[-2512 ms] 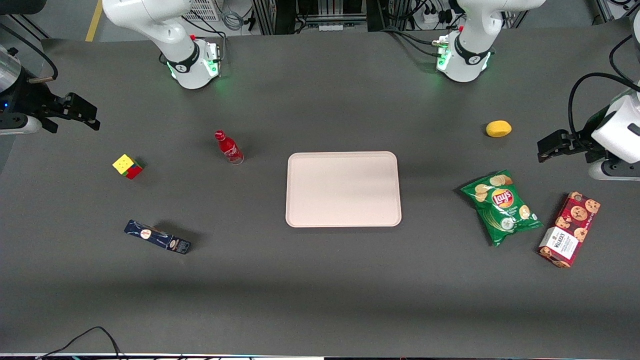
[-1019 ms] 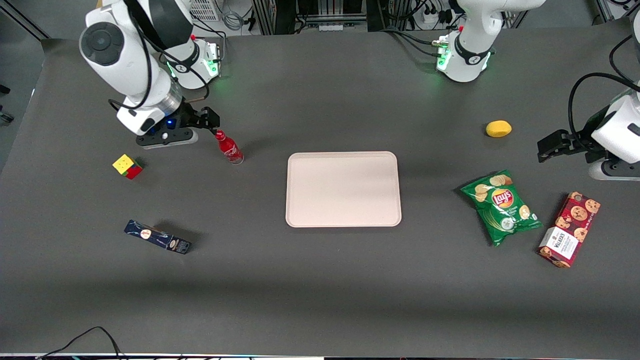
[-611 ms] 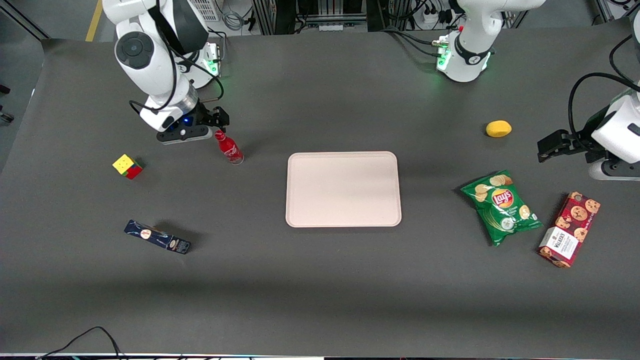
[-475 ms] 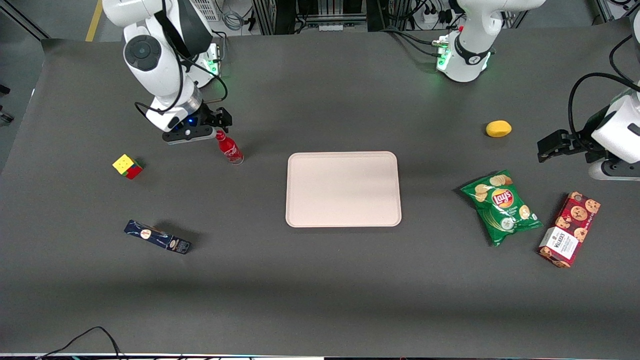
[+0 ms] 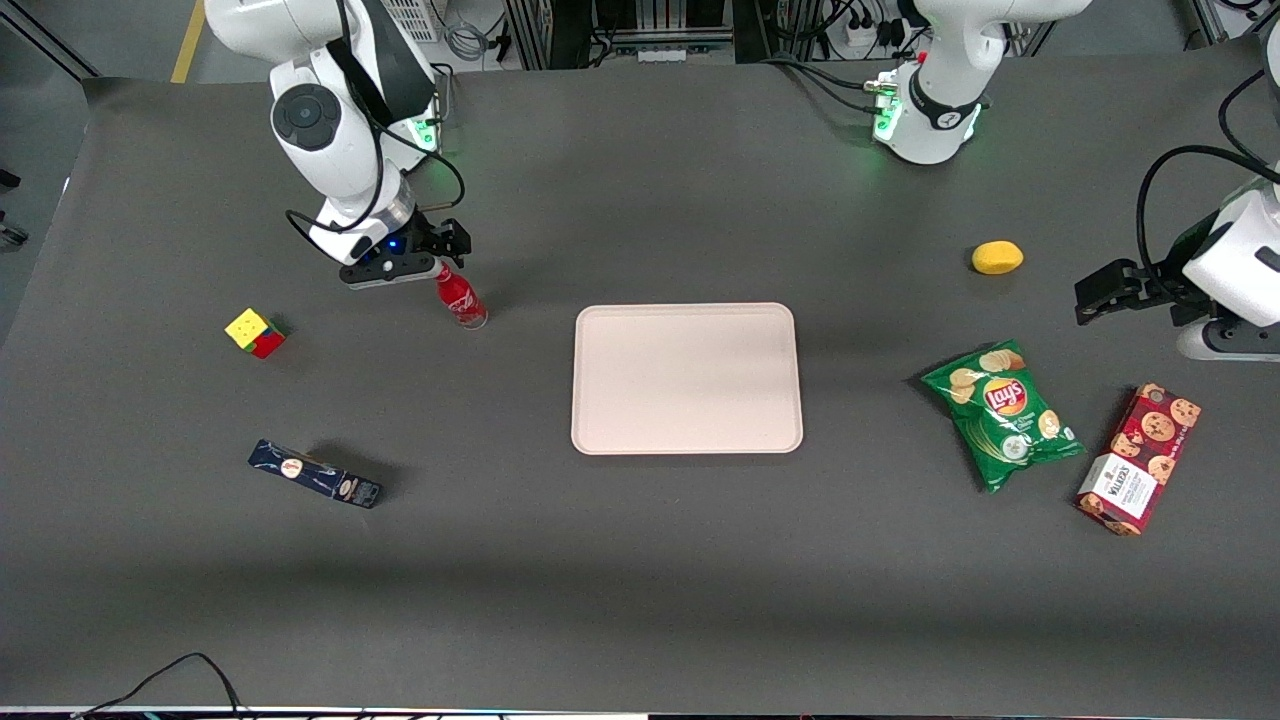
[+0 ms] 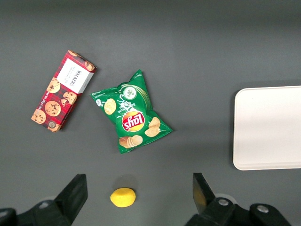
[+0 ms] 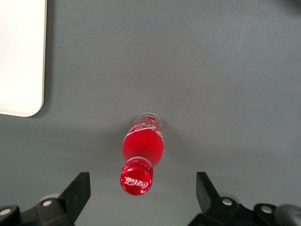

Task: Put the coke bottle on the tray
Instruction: 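Lower the right gripper and close it around the bottle's neck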

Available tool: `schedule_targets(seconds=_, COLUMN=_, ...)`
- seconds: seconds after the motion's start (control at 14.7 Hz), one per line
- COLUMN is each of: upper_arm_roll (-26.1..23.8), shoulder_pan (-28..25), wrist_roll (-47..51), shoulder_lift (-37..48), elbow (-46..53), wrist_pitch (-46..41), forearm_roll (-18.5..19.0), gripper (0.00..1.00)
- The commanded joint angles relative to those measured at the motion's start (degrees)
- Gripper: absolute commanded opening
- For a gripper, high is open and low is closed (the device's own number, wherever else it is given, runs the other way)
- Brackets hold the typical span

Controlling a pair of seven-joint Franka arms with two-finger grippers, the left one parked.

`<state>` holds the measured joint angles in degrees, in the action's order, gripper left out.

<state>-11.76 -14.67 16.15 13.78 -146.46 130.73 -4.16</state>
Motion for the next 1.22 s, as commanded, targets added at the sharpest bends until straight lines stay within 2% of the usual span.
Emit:
schedule_targets(seconds=0.0, upper_arm_roll=-0.5, shoulder_pan=0.1, wrist_roll=1.0, shoulder_lift=-0.3, elbow=-1.3, wrist_pitch=2.2, forearm_roll=-0.9, gripper=1.0)
schedule_targets(seconds=0.54, upper_arm_roll=-0.7, shoulder_pan=0.0, wrist_roll=1.0, shoulder_lift=-3.4, elbow=-1.3, wrist_pitch=4.9, forearm_roll=-0.9, gripper=0.98)
schedule_targets(seconds=0.61, upper_arm_roll=-0.7, shoulder_pan=0.0, wrist_roll=1.0, shoulder_lift=-3.4, elbow=-1.3, wrist_pitch=4.9, forearm_roll=-0.9, gripper=0.94)
schedule_targets(seconds=0.88, upper_arm_roll=-0.9, shoulder_pan=0.0, wrist_roll=0.9, shoulder_lift=-3.2, elbow=-1.2, wrist_pitch=4.4, forearm_roll=-0.9, gripper=0.64)
schedule_targets(seconds=1.15, upper_arm_roll=-1.0, shoulder_pan=0.0, wrist_roll=0.7, shoulder_lift=-3.1, elbow=-1.2, wrist_pitch=3.9, forearm_roll=-0.9, gripper=0.46)
